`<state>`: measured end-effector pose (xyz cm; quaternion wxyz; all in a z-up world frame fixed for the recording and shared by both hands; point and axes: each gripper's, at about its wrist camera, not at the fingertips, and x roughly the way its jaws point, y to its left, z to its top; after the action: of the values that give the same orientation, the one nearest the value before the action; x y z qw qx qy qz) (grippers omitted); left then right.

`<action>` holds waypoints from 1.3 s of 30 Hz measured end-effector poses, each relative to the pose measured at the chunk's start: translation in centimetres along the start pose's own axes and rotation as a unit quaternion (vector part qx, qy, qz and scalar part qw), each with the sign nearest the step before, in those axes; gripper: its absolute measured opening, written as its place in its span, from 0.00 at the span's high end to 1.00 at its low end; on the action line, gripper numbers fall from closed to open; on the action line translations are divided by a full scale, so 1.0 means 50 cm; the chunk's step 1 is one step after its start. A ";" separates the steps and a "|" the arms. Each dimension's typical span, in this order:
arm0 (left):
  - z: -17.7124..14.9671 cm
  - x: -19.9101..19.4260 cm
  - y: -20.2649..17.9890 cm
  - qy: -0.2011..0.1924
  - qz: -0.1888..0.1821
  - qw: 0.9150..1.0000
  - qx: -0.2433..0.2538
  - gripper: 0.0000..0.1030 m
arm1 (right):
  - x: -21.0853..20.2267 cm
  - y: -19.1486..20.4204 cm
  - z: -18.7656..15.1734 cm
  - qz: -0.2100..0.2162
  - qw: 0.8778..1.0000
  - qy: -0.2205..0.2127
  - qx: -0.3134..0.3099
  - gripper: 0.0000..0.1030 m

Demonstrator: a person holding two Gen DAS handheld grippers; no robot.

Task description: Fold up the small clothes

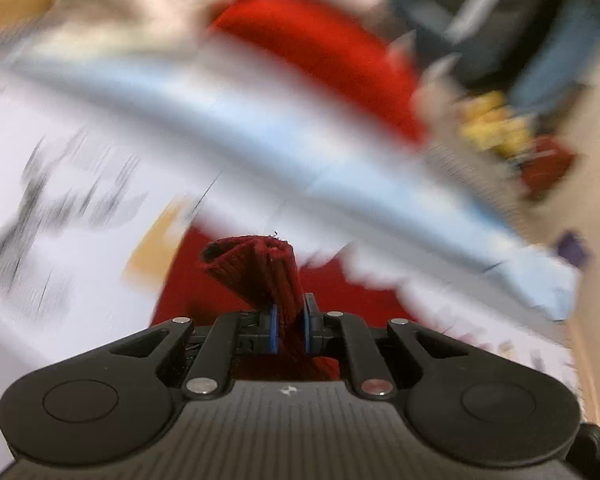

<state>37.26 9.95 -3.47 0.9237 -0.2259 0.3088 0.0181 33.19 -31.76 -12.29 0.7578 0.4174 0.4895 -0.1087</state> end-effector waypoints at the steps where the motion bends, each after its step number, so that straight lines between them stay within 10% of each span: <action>1: 0.010 -0.014 -0.003 -0.022 -0.017 1.000 0.007 0.88 | -0.012 0.000 0.002 0.009 1.000 -0.019 0.007 0.88; 3: 0.019 -0.020 0.010 -0.032 -0.046 0.998 -0.017 0.87 | -0.045 -0.005 0.004 0.021 0.997 -0.073 0.023 0.88; 6: -0.009 0.032 0.047 0.047 0.024 0.997 -0.063 0.83 | -0.063 -0.017 -0.002 0.025 0.992 -0.115 0.047 0.87; 9: -0.046 0.094 0.109 0.156 0.135 0.972 -0.112 0.82 | 0.000 -0.024 -0.006 -0.013 0.999 -0.022 0.041 0.80; 14: -0.021 0.046 0.088 0.074 0.184 0.978 -0.067 0.79 | -0.015 0.003 -0.015 -0.052 0.999 -0.013 0.001 0.67; 20: -0.017 0.066 0.037 0.065 0.098 0.993 -0.030 0.79 | -0.059 0.047 -0.027 -0.019 0.994 -0.084 -0.072 0.60; 23: -0.043 0.134 0.067 0.176 0.108 0.977 -0.045 0.79 | -0.016 0.046 -0.008 -0.012 0.994 -0.064 -0.089 0.48; 26: -0.052 0.133 0.070 0.176 0.122 0.976 -0.041 0.93 | 0.025 0.014 0.010 -0.029 0.998 -0.010 -0.056 0.64; 30: -0.044 0.112 0.023 0.149 0.110 0.982 0.048 0.81 | 0.004 0.037 0.017 -0.019 0.996 -0.028 -0.084 0.49; 33: -0.068 0.131 0.034 0.209 0.124 0.968 0.063 0.78 | 0.021 0.032 0.021 -0.037 0.996 -0.010 -0.086 0.48; 39: -0.009 0.009 -0.021 0.115 0.099 0.981 0.119 0.74 | -0.051 0.035 0.024 -0.047 0.997 -0.014 -0.067 0.48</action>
<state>37.57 8.77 -3.61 0.8960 -0.0837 0.4335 0.0468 33.70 -32.16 -9.07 0.7850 0.3408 0.5038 -0.1177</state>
